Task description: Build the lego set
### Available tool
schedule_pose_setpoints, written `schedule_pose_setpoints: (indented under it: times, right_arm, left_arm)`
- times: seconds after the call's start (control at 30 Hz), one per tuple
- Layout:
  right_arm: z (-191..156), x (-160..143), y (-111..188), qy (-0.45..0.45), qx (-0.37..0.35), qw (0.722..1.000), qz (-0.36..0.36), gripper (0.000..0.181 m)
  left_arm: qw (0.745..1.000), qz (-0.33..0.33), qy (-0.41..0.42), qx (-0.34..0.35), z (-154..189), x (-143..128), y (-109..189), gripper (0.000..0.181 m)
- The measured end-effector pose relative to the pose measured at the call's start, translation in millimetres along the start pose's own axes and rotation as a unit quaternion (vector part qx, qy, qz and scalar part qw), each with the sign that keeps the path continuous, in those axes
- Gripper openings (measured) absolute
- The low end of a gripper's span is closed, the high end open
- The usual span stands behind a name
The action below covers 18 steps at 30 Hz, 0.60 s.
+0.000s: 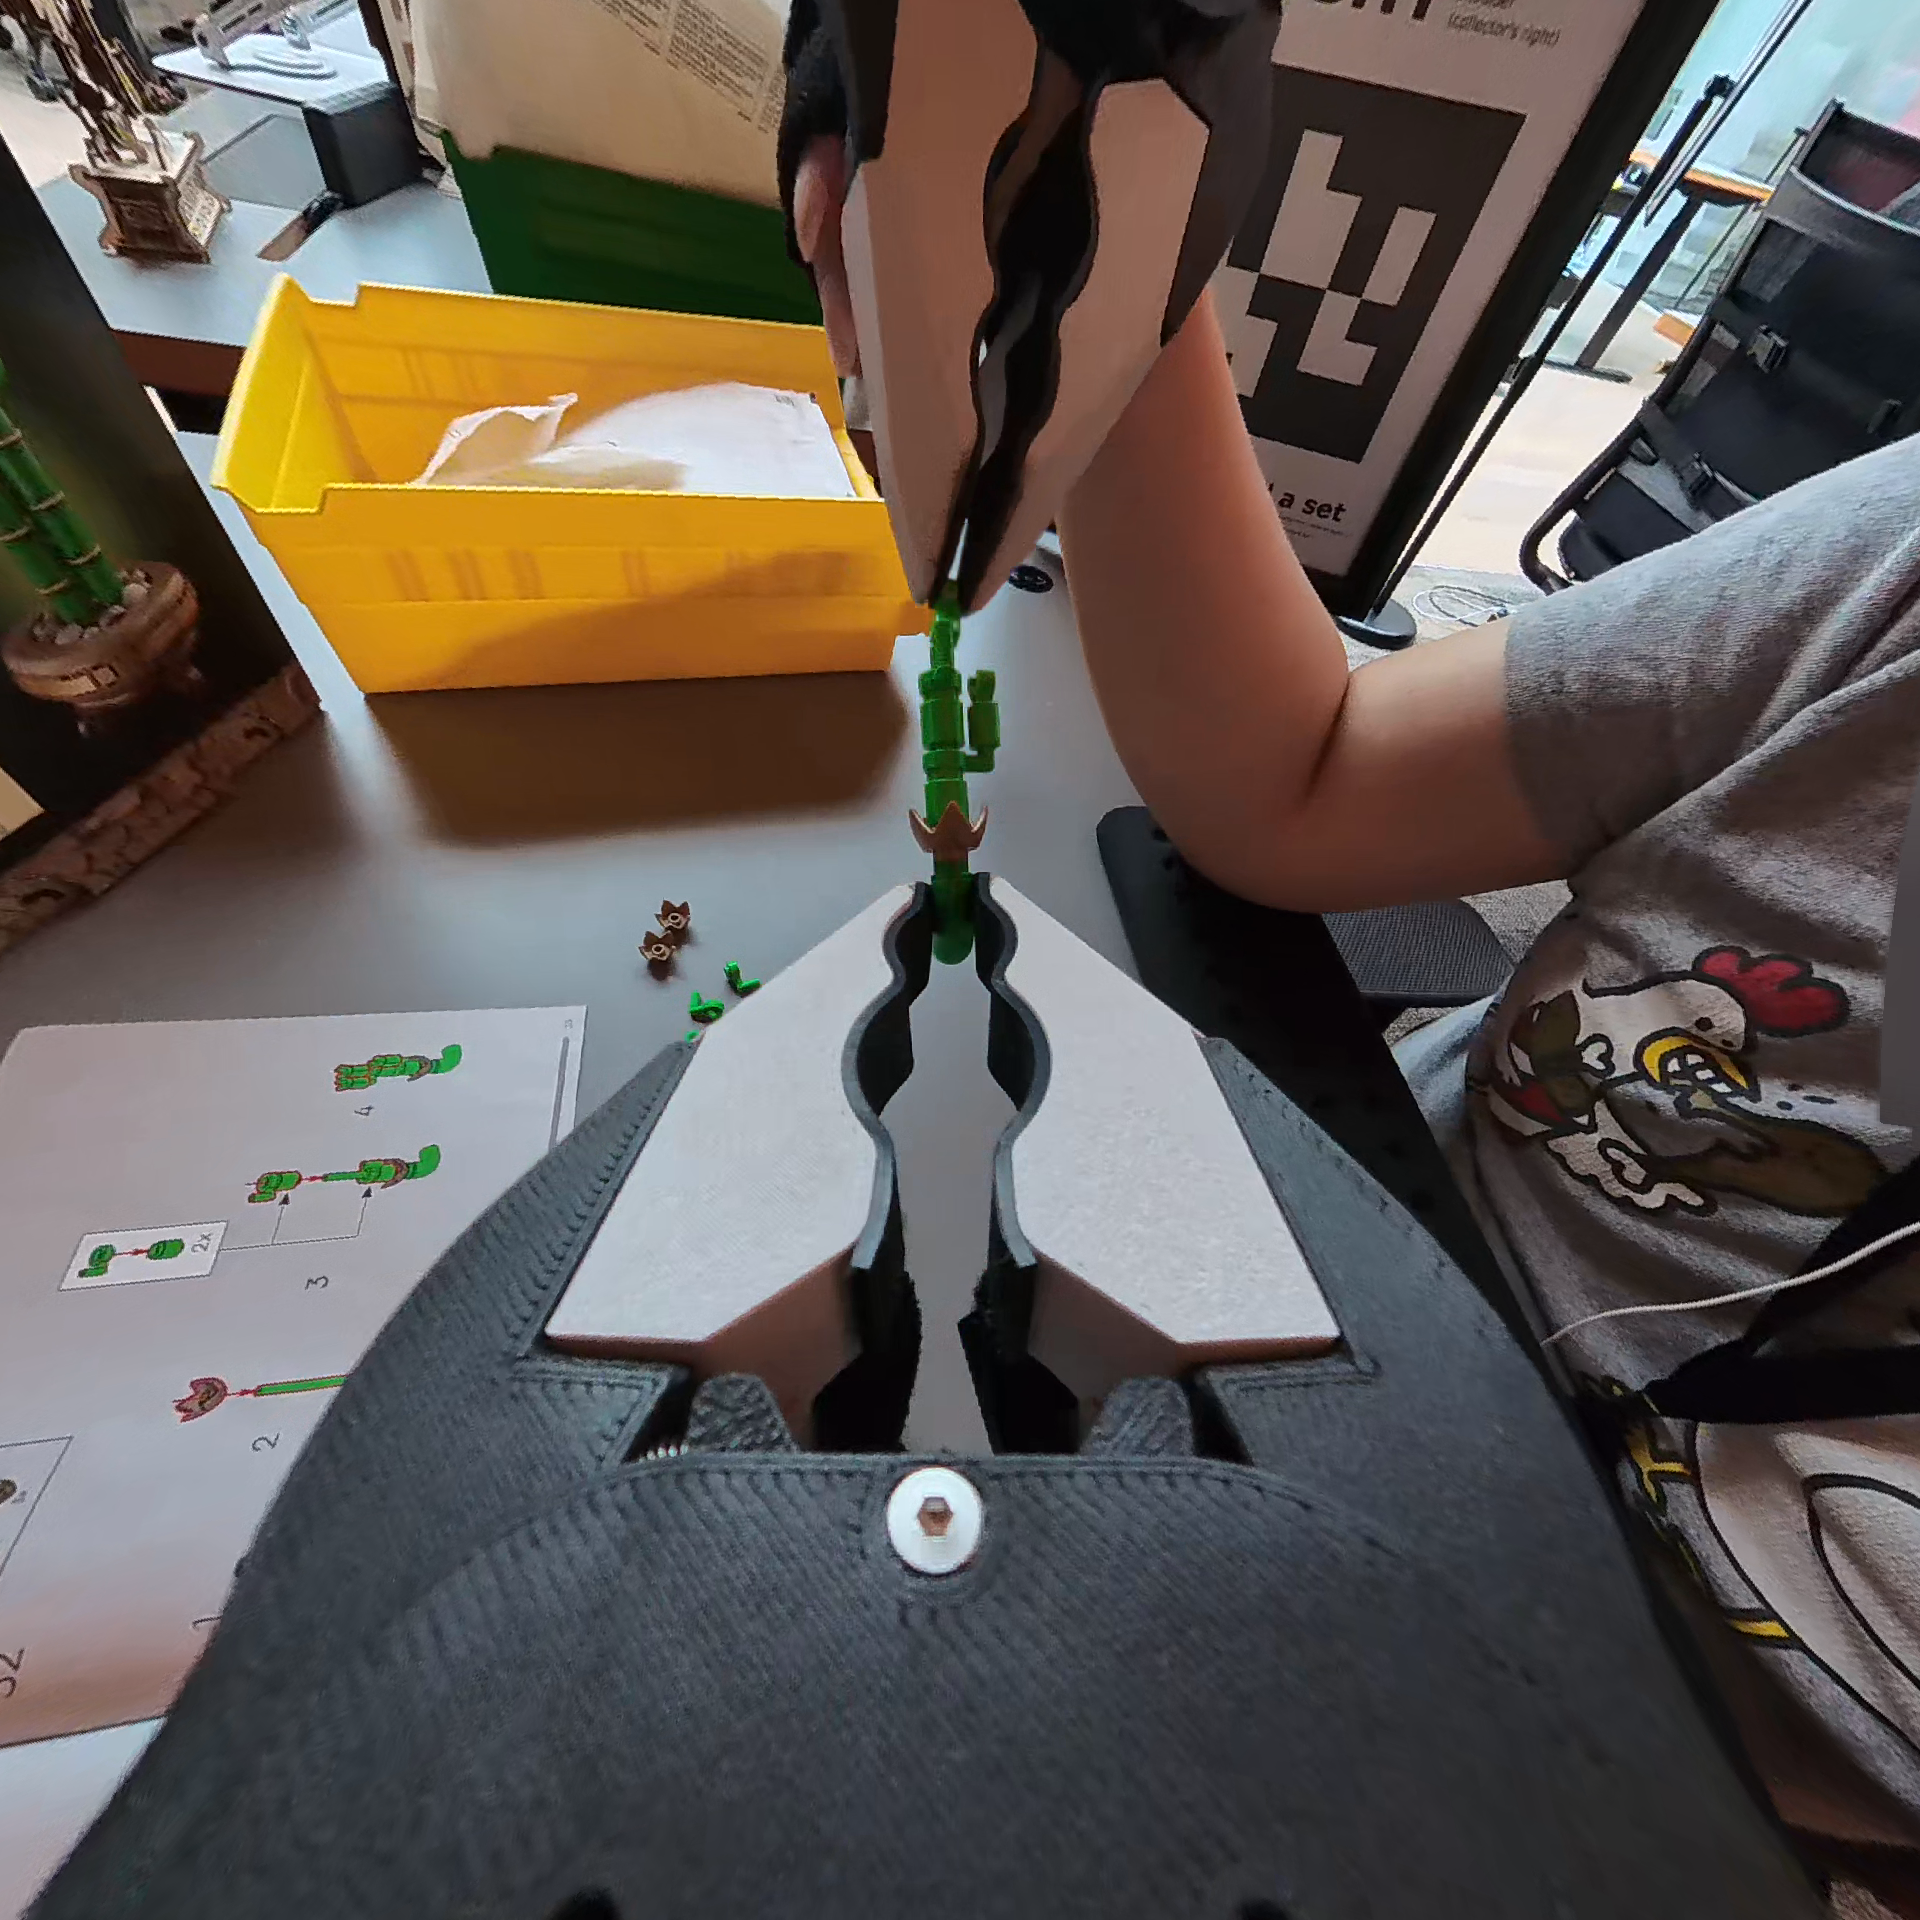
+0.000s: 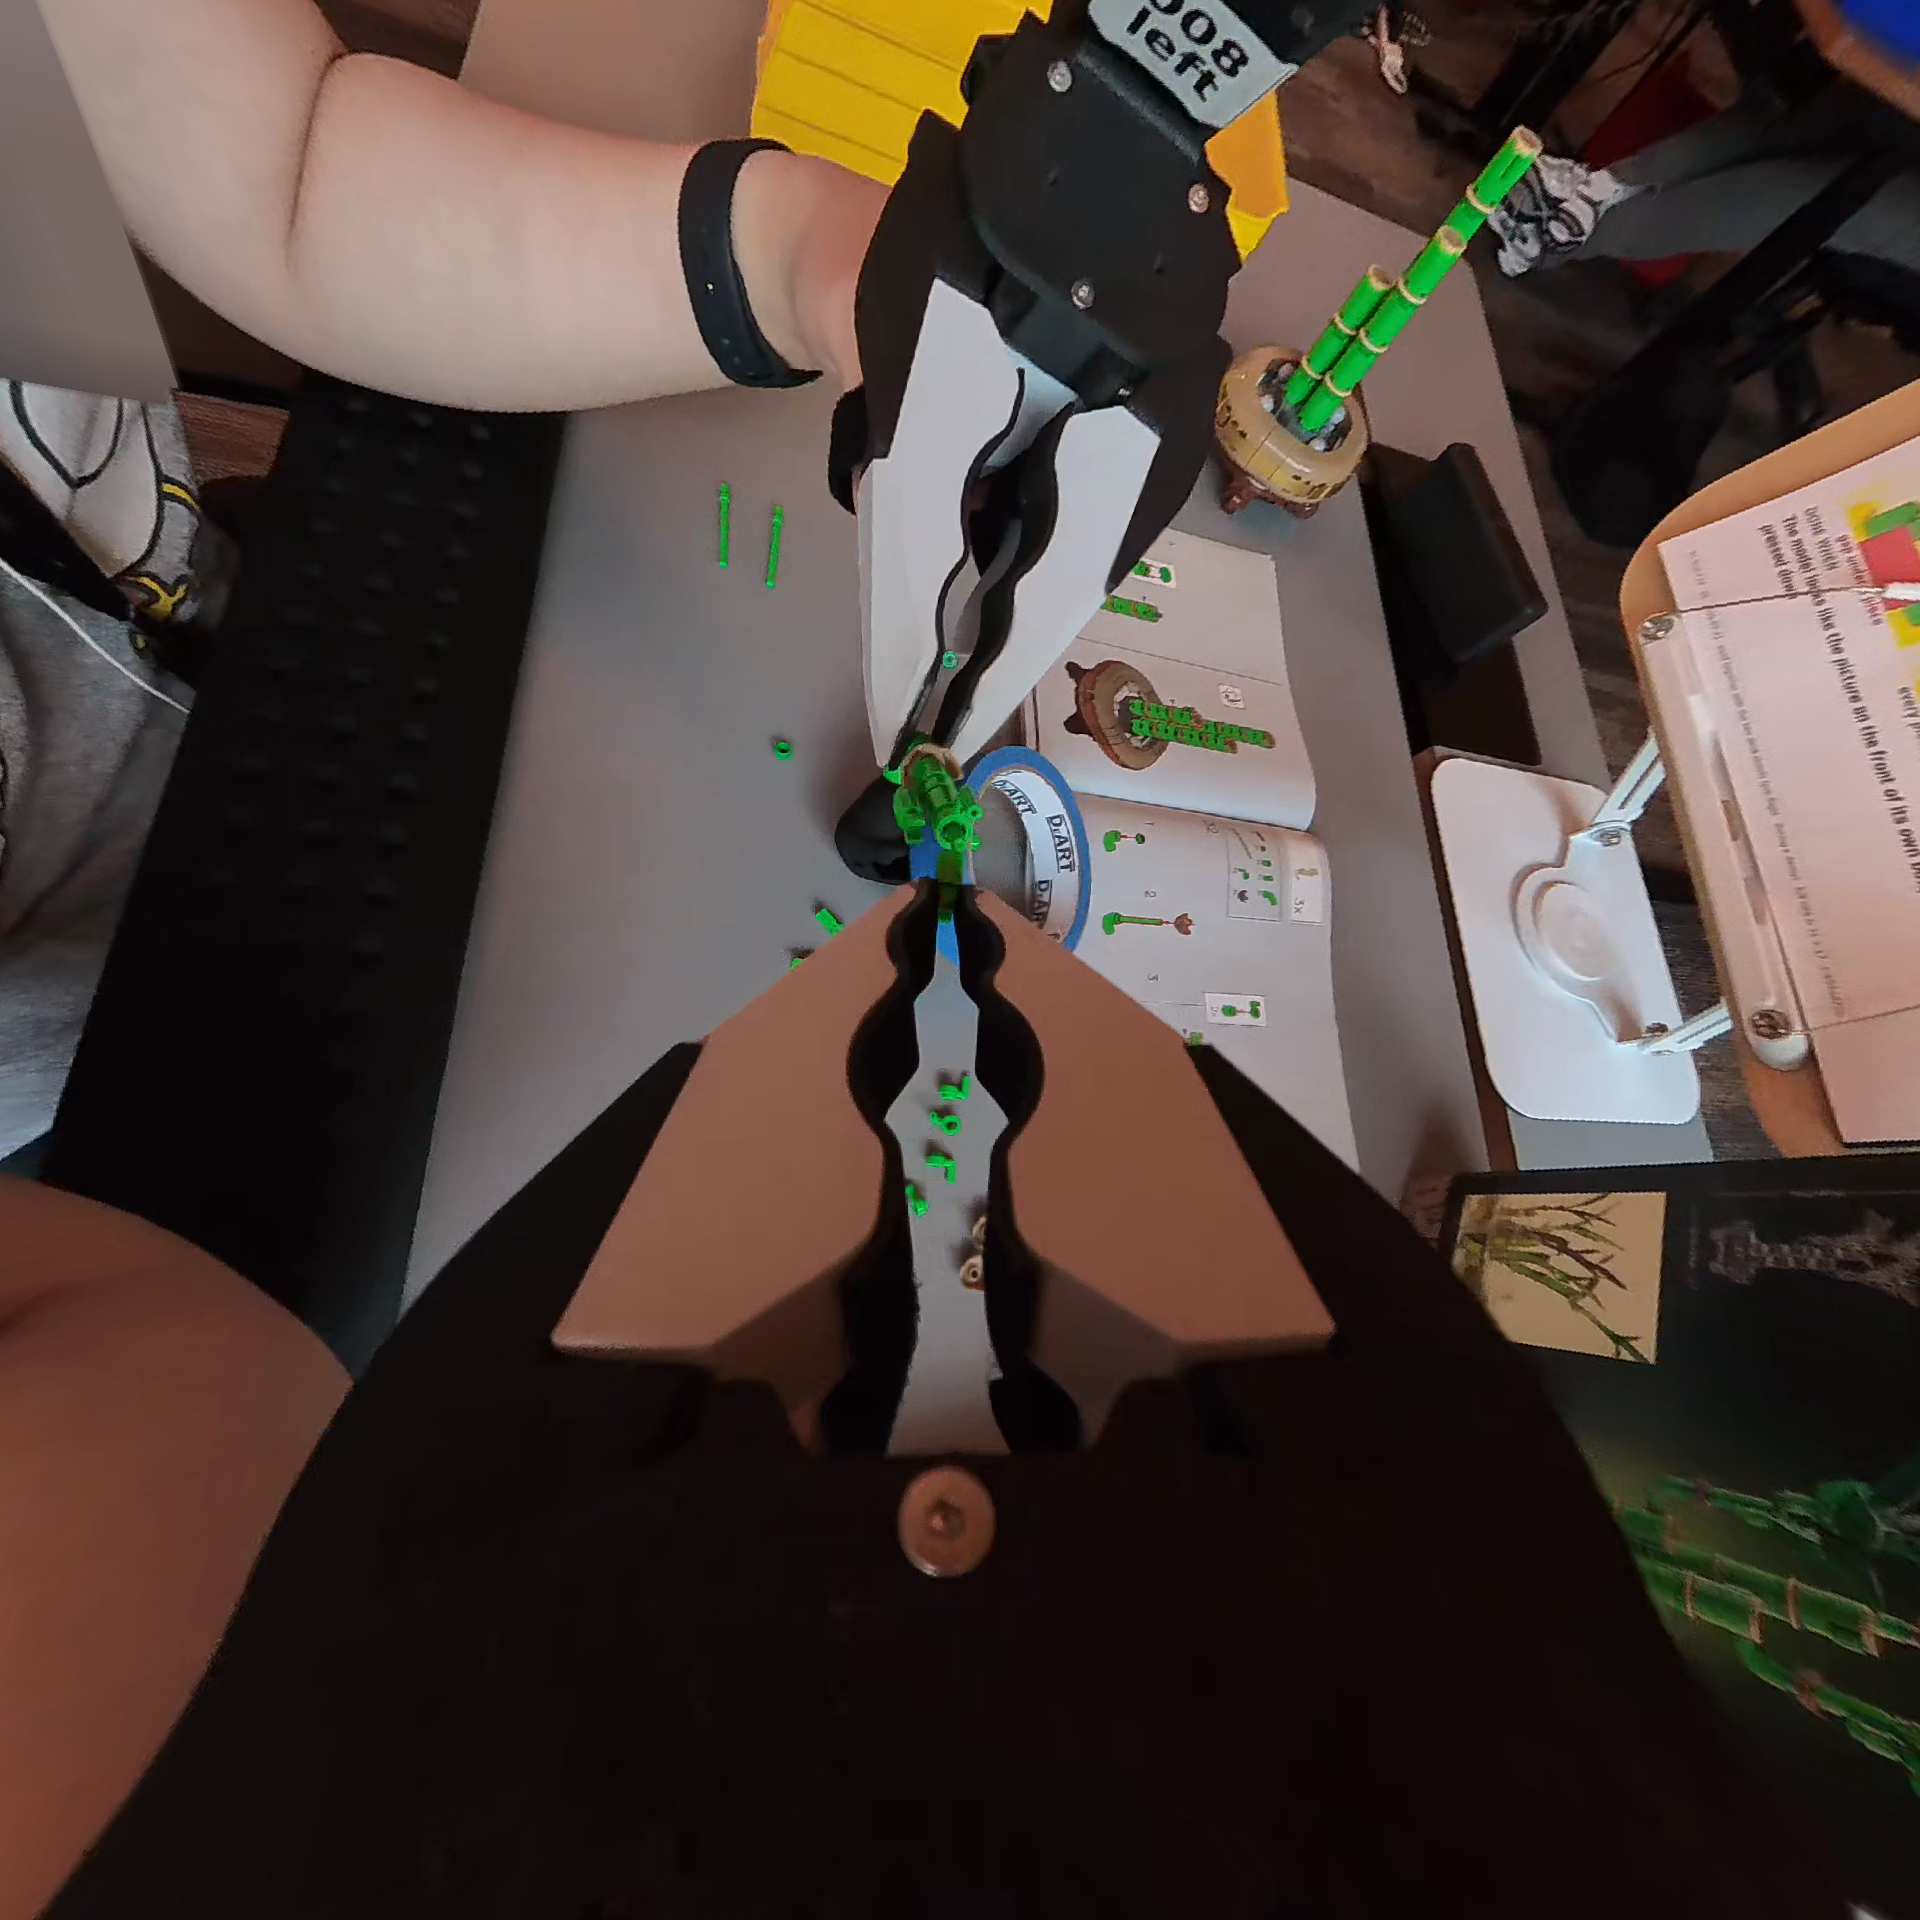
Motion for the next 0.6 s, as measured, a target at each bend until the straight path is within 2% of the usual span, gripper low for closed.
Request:
schedule_pose_setpoints:
  times: [0.2,0.47,0.6]
  right_arm:
    - [6,-4,-3,-0.005,0.003,1.000,0.006,0.000]
    - [17,-21,22,-0.037,-0.047,0.997,0.051,0.001]
    - [23,-28,26,-0.053,-0.051,0.995,0.064,0.001]
  left_arm:
    - [1.000,-0.018,-0.008,0.012,-2,-2,6,0.006]
    - [0.994,0.042,0.011,0.096,-19,1,83,0.005]
    - [0.993,0.064,0.014,0.098,-22,-1,97,0.005]
Point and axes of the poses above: each gripper's, where its closed fingertips meet, y back along the fingers, x out of its top, z = x × y across the jaws, the point moved 9 cm from there along y, back along the fingers, and after that the axes turned 10 degrees about x, right-handed, at the moved point
